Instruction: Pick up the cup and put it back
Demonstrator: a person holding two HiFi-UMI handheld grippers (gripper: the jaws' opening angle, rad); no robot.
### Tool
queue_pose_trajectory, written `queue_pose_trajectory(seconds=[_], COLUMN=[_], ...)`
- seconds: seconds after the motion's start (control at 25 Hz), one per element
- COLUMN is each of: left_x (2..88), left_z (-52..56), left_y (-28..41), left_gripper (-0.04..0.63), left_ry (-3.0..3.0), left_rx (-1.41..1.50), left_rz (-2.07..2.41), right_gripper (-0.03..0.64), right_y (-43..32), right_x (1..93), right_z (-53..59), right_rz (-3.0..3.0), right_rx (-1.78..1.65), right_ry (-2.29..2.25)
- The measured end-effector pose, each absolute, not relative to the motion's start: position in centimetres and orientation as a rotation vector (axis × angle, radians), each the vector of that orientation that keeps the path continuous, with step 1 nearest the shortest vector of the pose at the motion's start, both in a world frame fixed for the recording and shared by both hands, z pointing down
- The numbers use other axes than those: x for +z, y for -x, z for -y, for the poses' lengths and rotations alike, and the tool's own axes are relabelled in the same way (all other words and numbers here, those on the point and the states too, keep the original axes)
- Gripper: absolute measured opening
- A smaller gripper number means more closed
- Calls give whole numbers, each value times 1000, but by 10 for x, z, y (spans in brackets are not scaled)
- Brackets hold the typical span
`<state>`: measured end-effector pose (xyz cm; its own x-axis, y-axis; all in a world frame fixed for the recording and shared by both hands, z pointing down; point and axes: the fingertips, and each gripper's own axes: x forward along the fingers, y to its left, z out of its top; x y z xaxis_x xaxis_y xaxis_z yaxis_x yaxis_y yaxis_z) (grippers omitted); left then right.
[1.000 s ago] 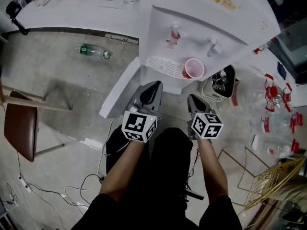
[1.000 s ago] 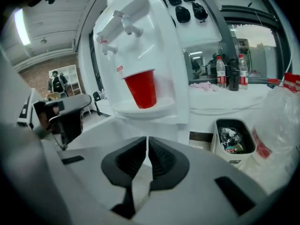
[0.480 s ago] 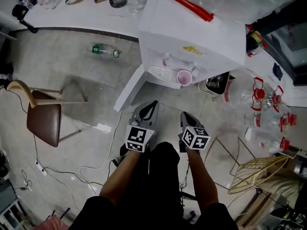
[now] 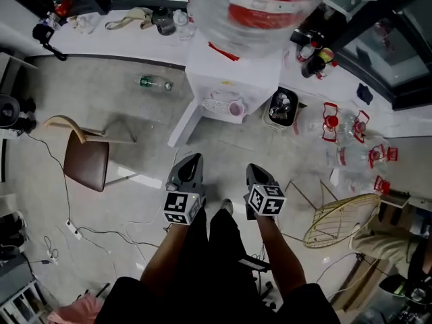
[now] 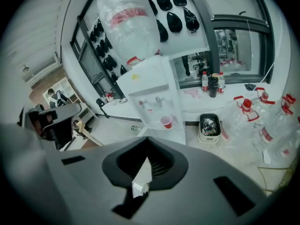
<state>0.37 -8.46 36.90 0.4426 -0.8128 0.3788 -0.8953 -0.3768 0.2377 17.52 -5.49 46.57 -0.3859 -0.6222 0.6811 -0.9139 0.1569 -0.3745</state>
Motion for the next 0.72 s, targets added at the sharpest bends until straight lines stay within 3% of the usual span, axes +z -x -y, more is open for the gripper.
queue_pose_trajectory(seconds=[0.32, 0.72], left_x=[234, 131], left_z=[17, -28], left_y=[-14, -11], left_gripper=[8, 8], left_ry=[-2345, -2454], left_rx=[264, 154], left_rz=[1508, 1459], right_gripper=[-3, -3], right_y=[-190, -179], right_x=[318, 175], right_z=[-2, -44], right_rz=[2170, 2288], right_rx=[1014, 801], right_ry=[-1489, -1673])
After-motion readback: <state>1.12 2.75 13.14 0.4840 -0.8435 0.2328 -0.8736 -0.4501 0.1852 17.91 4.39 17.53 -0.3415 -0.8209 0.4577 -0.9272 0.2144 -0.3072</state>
